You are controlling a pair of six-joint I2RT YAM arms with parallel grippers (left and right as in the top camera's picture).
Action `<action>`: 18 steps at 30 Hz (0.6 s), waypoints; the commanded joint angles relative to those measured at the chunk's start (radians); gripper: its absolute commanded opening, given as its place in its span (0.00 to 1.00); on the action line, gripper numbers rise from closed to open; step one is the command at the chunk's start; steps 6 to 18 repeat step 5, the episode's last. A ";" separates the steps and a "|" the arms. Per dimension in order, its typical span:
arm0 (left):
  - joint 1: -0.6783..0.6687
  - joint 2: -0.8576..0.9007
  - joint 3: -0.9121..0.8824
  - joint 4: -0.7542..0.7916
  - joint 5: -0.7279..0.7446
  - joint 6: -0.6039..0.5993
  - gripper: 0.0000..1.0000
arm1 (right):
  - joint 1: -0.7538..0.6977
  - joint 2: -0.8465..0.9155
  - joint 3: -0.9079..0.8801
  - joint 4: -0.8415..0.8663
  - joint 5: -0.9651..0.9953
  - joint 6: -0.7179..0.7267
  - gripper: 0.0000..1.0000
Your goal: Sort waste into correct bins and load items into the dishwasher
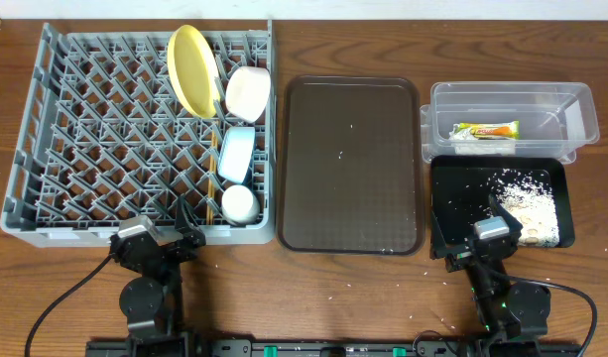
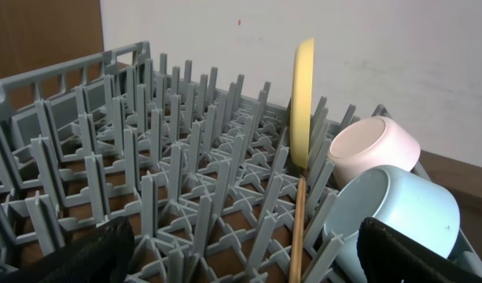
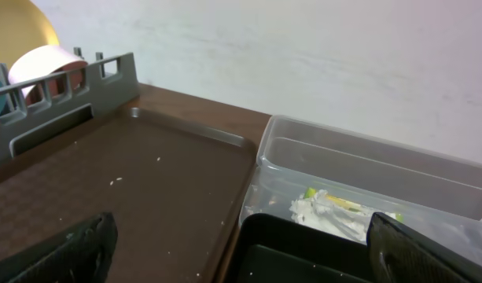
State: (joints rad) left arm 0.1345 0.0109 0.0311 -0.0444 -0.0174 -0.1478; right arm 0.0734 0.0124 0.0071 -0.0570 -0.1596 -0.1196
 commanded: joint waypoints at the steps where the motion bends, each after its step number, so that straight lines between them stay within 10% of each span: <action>1: -0.001 -0.005 -0.027 -0.026 -0.001 0.020 0.91 | 0.000 -0.008 -0.002 -0.006 0.010 0.014 0.99; 18: -0.001 -0.005 -0.027 -0.026 -0.001 0.020 0.91 | 0.000 -0.007 -0.002 -0.005 0.010 0.014 0.99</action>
